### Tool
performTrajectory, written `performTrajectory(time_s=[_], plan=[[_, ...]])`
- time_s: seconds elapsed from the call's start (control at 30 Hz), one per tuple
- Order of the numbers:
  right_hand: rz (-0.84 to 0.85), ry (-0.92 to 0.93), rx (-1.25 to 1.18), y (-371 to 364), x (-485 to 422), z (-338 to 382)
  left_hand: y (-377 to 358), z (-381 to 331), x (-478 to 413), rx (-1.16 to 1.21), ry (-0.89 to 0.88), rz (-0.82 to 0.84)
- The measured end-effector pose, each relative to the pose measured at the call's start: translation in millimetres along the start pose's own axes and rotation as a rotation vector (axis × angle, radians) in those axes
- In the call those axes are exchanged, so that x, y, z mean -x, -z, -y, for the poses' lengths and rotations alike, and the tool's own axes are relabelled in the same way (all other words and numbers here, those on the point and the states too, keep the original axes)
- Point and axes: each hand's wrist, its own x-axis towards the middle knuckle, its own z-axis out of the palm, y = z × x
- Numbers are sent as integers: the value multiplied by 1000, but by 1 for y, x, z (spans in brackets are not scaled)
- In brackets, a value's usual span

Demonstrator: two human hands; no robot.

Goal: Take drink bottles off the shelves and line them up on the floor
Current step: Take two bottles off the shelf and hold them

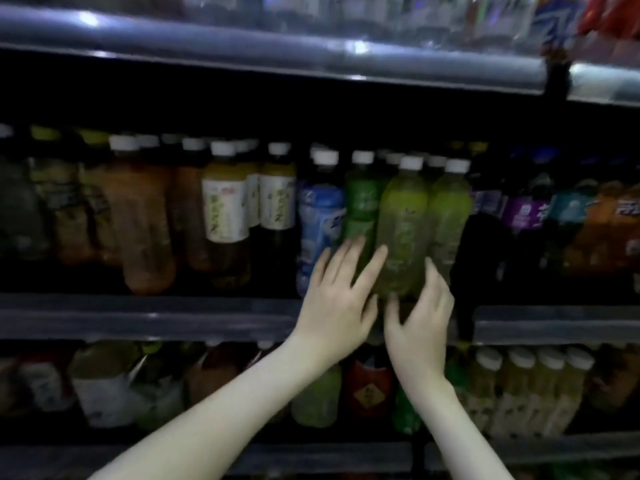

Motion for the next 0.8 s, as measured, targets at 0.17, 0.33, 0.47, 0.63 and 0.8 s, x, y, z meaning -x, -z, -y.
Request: performTrajectory(time_s=[0.17,0.33,0.47,0.63,0.8], plan=[[176,96,-178,-68,113,73,66,63,128,108,84,-3],[685,44,-250,-167,271,171,149,169,318,38,449,187],[1059,114,-150,-256,421,226,218,254,497,-92,789,387],[1645,113,27,-329,609,220,276,296,703,-184,1133,621],[1907,333,208,-375,797,150,246,275,885,-210,1293,766]])
